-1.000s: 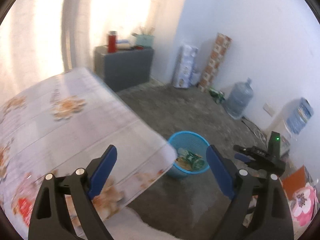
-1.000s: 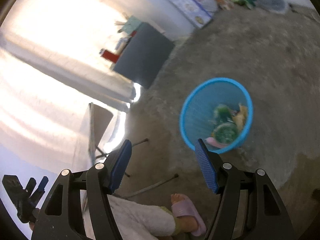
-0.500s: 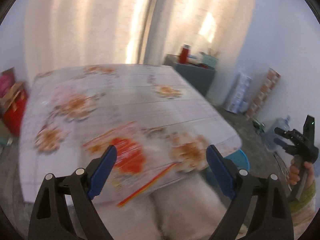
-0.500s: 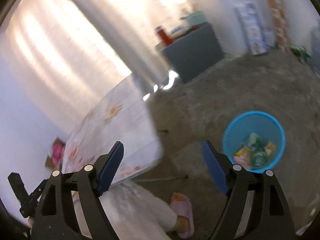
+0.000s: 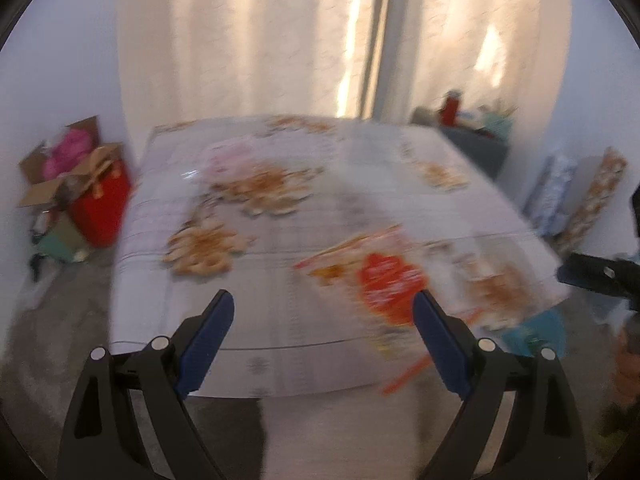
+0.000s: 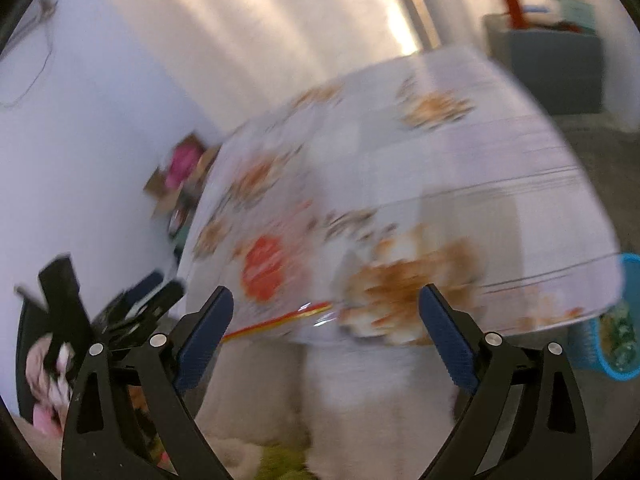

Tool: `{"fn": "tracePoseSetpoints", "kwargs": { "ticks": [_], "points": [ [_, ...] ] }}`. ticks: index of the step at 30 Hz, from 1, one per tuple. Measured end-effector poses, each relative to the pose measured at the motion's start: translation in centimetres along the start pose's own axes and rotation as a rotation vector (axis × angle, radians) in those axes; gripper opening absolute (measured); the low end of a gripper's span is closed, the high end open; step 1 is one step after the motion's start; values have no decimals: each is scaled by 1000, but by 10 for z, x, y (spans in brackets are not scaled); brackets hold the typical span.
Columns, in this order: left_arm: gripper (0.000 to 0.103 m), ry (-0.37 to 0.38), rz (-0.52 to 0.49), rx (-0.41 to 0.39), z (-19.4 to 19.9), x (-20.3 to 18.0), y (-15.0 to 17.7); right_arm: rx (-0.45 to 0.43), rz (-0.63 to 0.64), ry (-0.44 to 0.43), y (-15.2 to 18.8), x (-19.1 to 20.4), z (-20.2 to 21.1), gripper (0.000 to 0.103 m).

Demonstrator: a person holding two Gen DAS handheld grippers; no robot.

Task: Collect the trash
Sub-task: 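Turn both tools back from the wastebasket toward the table, then close the right tool on the red-label snack bag's corner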

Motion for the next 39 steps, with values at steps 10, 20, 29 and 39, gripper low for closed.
{"fn": "tracePoseSetpoints", "kwargs": {
  "ticks": [10, 20, 29, 39],
  "points": [
    [89, -53, 59, 65, -23, 35, 20, 101, 66, -17, 2, 41, -35, 88],
    [89, -114, 121, 63, -15, 63, 22, 194, 232, 68, -1, 74, -94, 89],
    [89, -112, 149, 76, -19, 71, 26, 200, 463, 179, 19, 96, -124, 95],
    [88, -106, 162, 84, -23, 75, 27, 128, 503, 267, 14, 86, -121, 67]
  ]
}}
Point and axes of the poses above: each gripper's, at about its wrist camera, not at the fingertips, and z roughly against the way its jaws point, x to its left, y to its underside, the point moved 8 cm from there along -z, roughly the way its jaws point, and after that the axes turned 8 degrees about y, right-handed, at the moved point
